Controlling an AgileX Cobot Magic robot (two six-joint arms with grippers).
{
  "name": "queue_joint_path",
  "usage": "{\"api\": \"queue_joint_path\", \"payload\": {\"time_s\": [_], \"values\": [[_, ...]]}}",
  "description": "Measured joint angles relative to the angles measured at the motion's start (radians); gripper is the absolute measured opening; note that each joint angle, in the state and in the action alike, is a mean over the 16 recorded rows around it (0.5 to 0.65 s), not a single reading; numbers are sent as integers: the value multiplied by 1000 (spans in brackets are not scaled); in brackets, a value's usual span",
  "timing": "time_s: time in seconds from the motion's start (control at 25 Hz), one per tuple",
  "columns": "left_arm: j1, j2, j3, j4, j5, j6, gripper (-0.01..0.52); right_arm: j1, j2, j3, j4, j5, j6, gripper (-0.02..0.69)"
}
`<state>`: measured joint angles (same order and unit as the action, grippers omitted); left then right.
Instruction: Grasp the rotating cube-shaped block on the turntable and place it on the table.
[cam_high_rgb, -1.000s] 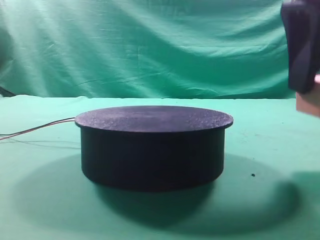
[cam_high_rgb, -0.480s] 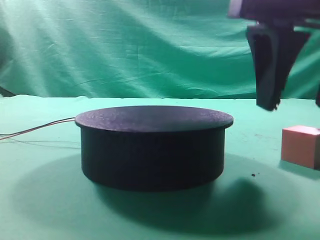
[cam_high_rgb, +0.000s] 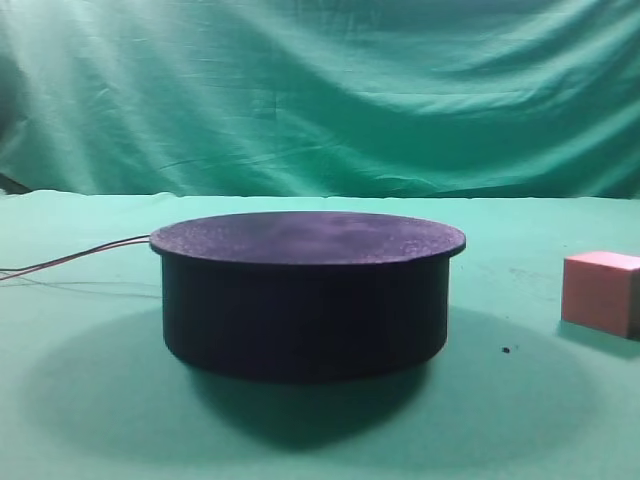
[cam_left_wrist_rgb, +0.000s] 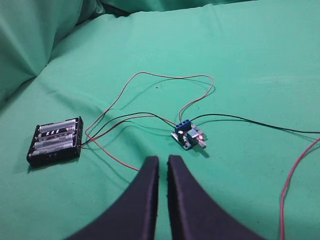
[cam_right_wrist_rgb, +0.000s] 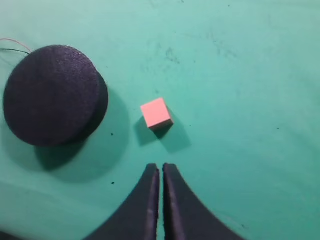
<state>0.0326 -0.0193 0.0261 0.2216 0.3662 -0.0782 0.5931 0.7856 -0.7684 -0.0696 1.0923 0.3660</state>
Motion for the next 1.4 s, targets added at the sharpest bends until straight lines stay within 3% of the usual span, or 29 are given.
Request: {"api": "queue_joint_path", "payload": {"time_s": [0.4, 0.68, 1.08, 1.4], "values": [[0, 0, 0, 0, 0, 0, 0, -15, -126, 42, 23, -83, -224, 0], [0, 0, 0, 0, 0, 0, 0, -129, -225, 168, 22, -313, -382, 0], [0, 0, 0, 0, 0, 0, 0, -386, -560, 557, 51, -697, -433, 0], [0, 0, 0, 0, 0, 0, 0, -477, -761, 762, 82, -759, -436, 0]]}}
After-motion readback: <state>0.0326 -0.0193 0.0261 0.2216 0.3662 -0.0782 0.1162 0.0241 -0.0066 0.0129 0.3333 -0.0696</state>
